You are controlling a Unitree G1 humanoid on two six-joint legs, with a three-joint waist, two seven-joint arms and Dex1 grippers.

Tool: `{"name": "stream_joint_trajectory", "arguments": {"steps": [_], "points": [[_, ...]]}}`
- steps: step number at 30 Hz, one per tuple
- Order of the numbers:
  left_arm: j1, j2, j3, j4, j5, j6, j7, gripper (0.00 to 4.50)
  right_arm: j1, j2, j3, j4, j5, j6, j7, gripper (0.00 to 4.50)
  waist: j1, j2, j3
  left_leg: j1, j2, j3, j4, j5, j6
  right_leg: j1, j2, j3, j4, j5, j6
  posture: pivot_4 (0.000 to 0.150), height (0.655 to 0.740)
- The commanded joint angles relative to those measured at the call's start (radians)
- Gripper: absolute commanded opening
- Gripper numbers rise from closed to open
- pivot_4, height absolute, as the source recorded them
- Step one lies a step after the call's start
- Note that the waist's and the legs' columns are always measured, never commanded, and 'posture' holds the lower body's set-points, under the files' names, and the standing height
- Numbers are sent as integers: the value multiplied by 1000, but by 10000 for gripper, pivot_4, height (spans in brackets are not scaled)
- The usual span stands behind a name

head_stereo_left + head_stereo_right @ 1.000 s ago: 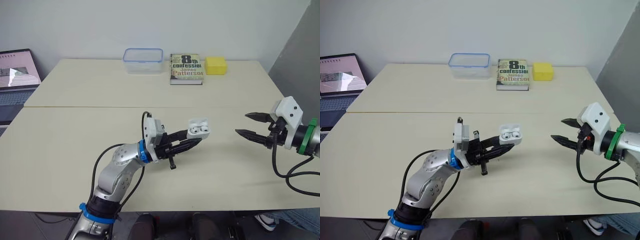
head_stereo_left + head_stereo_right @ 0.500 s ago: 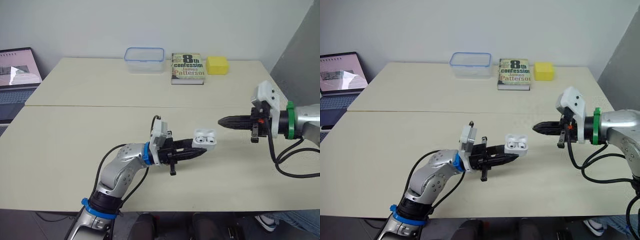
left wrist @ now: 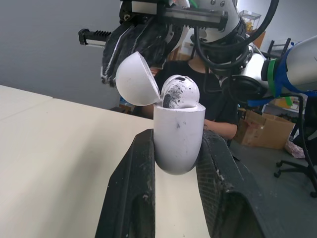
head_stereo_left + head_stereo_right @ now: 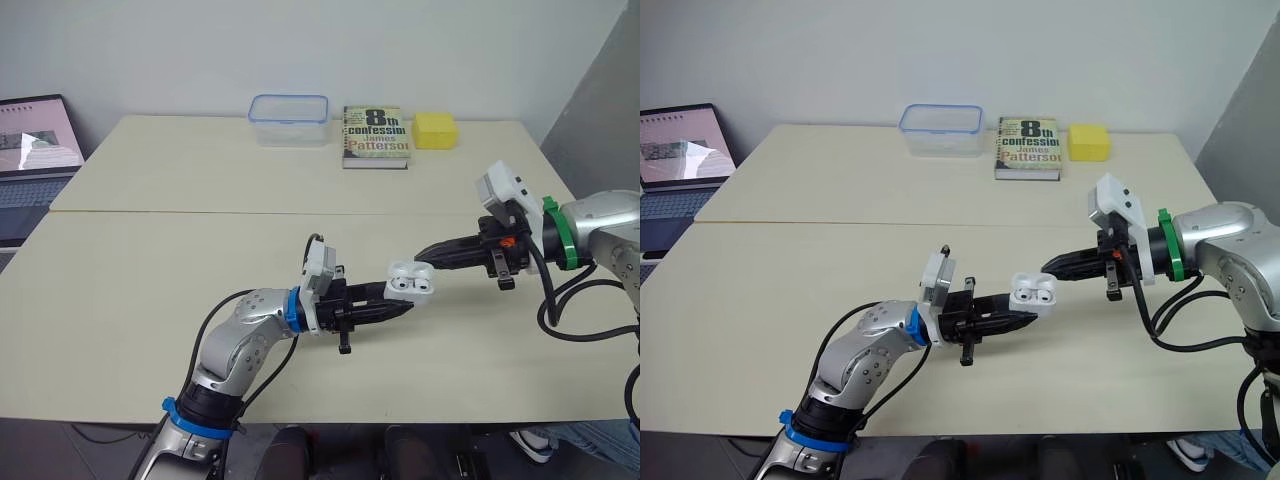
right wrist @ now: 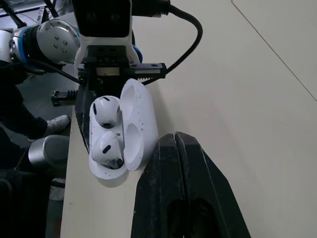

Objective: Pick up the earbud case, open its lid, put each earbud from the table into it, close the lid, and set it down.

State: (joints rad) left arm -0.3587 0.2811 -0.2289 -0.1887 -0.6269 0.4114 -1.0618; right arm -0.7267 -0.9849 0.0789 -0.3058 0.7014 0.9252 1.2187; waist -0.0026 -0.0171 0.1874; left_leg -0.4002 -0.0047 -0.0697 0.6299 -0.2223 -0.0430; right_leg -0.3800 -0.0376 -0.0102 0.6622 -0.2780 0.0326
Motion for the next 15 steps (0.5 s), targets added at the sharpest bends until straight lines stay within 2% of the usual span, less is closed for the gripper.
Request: {"name": "stream_joint_trajectory", "arguments": {"steps": [1,15], "points": [[1,-4,4,-35,-9,-5,-4,7638,-15,-22,-26,-43,44,17,40,0,0,0,0,0,0,0,0,0,0,0,0,0,0,0,0,1500,7400],[-6,-6,7,-27,-3,-6,3,7638,0,-16,-19,-85,61,30,39,0,0,0,0,0,0,0,0,0,0,0,0,0,0,0,0,1500,7400]]}}
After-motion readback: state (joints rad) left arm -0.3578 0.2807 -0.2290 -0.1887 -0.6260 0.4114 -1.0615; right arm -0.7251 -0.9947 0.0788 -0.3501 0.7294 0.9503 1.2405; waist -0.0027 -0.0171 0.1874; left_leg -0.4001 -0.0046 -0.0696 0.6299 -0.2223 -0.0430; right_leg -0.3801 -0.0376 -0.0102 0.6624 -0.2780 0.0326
